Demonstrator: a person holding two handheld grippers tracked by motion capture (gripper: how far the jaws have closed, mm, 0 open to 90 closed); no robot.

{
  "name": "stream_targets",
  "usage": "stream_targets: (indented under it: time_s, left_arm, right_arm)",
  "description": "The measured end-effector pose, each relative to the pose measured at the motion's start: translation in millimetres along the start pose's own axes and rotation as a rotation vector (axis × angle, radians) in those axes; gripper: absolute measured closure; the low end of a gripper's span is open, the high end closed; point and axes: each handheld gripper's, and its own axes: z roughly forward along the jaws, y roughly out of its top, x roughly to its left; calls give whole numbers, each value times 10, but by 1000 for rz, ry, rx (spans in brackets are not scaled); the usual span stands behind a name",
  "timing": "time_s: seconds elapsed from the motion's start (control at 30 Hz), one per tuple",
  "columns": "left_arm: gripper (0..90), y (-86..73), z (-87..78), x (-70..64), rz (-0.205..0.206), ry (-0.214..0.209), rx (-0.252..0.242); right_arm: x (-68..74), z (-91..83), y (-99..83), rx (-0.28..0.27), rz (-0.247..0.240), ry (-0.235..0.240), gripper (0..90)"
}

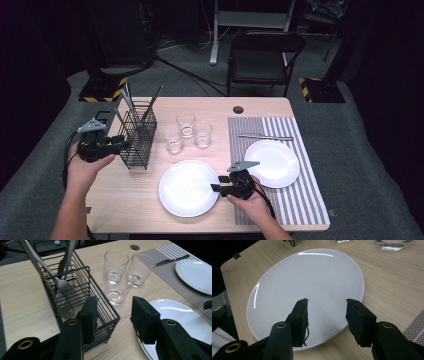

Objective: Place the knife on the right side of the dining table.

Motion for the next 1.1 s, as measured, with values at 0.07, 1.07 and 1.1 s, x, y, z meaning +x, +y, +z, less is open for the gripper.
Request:
stream_targets:
  time_s: [0.07, 1.07, 1.1]
  left_arm:
    - [566, 5, 0, 42, -11, 11, 3]
    - [615, 194, 234, 475, -76, 114, 18]
    - [615, 202, 246, 486, -76, 119, 11]
  right_arm:
    - [0, -7, -1, 0, 4, -2, 520]
    - [-40, -2, -25, 9, 20, -7, 519]
    - [-46, -2, -25, 9, 17, -8, 519]
